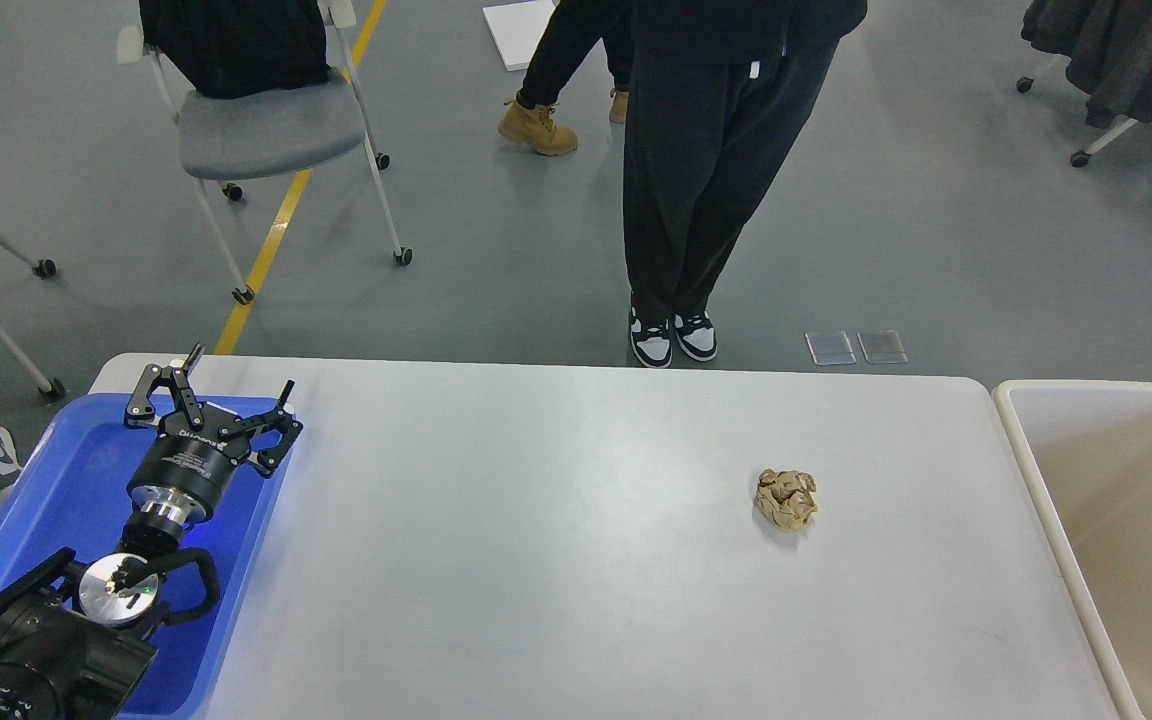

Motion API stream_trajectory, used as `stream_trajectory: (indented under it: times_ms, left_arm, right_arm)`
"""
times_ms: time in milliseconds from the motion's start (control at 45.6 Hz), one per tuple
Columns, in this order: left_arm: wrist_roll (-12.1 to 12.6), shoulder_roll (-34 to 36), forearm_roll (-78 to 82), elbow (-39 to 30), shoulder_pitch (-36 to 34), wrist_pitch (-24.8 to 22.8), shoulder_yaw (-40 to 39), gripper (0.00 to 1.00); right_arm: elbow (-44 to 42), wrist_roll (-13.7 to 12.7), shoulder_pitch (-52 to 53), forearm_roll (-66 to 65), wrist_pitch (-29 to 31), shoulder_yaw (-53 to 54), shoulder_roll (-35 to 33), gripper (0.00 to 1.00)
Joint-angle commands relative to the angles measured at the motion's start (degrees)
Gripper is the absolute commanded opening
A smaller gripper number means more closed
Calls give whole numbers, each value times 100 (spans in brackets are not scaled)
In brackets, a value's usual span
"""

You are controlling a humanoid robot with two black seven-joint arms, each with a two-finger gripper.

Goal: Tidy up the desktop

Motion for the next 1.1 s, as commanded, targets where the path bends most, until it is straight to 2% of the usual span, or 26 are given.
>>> stream_trajectory:
  times_ms: [0,88,263,329,527,746,921,1075]
  left_arm:
    - [-1,0,0,0,-8,0,1,100]
    - [-1,0,0,0,0,0,1,100]
    - [-1,0,0,0,-9,0,1,100]
    - [-1,0,0,0,-9,0,1,100]
    - [-1,0,0,0,-9,0,9,100]
    - [-1,0,9,0,-9,0,1,100]
    - [8,0,17,0,-9,0,9,100]
    - [8,0,17,0,0,0,9,100]
  right_arm:
    - [222,-35,376,97,582,1187,27,100]
    - [513,-71,630,98,978,1759,-87,100]
    - [1206,-184,1184,106,1295,2269,-446,100]
    - [1663,-273,1369,89,1558,2243,-754,100]
    - [2990,-264,1852,-464,2016,1857,-1694,100]
    - [5230,-264,2476,-1966,2086,1760,-2995,100]
    - [6857,-483,2942,-2846,2112,1672,-3918,100]
    - [7798,-616,3723,-3215,2613,1260,-4586,100]
